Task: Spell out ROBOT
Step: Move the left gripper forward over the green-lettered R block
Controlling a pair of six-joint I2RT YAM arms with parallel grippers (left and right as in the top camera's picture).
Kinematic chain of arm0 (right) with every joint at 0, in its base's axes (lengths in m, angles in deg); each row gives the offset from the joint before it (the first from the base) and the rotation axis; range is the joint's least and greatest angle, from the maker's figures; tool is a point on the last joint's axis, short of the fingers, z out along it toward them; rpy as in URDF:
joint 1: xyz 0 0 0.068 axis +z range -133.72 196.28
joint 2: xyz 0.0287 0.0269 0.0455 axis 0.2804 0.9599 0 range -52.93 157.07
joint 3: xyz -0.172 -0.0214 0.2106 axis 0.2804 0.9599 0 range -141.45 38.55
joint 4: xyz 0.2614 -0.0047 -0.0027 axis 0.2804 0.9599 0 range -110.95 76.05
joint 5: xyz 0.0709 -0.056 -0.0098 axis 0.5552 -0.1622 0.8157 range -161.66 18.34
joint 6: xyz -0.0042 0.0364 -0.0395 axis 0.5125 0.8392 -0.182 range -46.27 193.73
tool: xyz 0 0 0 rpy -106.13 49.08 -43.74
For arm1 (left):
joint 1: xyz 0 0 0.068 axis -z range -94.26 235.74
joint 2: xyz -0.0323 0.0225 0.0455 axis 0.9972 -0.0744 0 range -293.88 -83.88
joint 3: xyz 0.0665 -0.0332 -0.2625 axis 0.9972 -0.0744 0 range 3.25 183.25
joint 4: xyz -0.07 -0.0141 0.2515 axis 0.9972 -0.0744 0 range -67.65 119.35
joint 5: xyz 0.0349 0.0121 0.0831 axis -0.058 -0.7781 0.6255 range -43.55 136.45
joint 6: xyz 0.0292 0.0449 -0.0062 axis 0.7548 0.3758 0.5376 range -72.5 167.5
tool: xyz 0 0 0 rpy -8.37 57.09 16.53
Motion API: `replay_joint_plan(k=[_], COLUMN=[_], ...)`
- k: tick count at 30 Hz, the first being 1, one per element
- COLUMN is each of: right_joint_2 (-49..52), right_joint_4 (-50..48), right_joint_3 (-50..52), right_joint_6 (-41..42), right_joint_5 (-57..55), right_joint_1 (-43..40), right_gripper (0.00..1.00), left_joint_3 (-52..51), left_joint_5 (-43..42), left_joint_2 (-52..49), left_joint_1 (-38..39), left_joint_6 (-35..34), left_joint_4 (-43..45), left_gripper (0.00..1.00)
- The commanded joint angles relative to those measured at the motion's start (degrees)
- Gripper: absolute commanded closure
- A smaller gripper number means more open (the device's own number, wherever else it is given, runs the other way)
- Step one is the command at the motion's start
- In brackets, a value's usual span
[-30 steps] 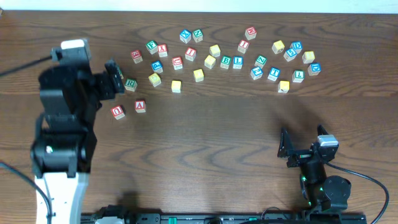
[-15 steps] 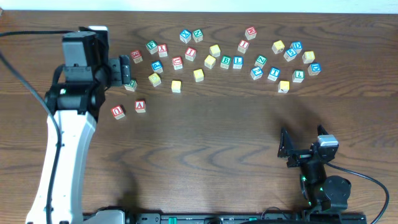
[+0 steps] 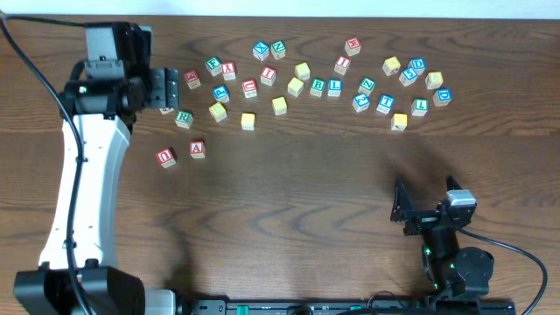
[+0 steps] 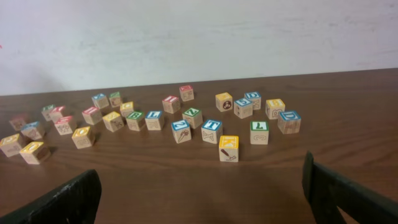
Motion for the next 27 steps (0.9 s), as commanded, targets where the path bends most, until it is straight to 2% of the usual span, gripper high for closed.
replay_joint_plan(k=[1, 11, 16, 27], right_joint_2=[-0.22, -0.22, -0.22, -0.22], right_joint_4=[0.15, 0.15, 0.15, 0.15], right_joint_3=[0.09, 0.09, 0.09, 0.09], right_joint_6=[-0.57, -0.57, -0.59, -0.57], right_joint_5=[0.35, 0.35, 0.35, 0.35], right_joint_1=[-0.37, -0.37, -0.37, -0.37], right_gripper=[0.01, 0.01, 0.01, 0.01], left_joint_3=[2.36, 2.36, 2.36, 2.36], left_joint_5=[-1.81, -1.9, -4.61, -5.88], left_joint_2=[-2.27, -8.09, -11.34, -12.22], left_joint_1=[-0.26, -0.26, -0.26, -0.26], left_joint_6=[1.68, 2.95, 3.76, 2.03], left_joint_4=[-1.25, -4.0, -5.03, -4.33], left_gripper=[0.07, 0.06, 0.07, 0.07])
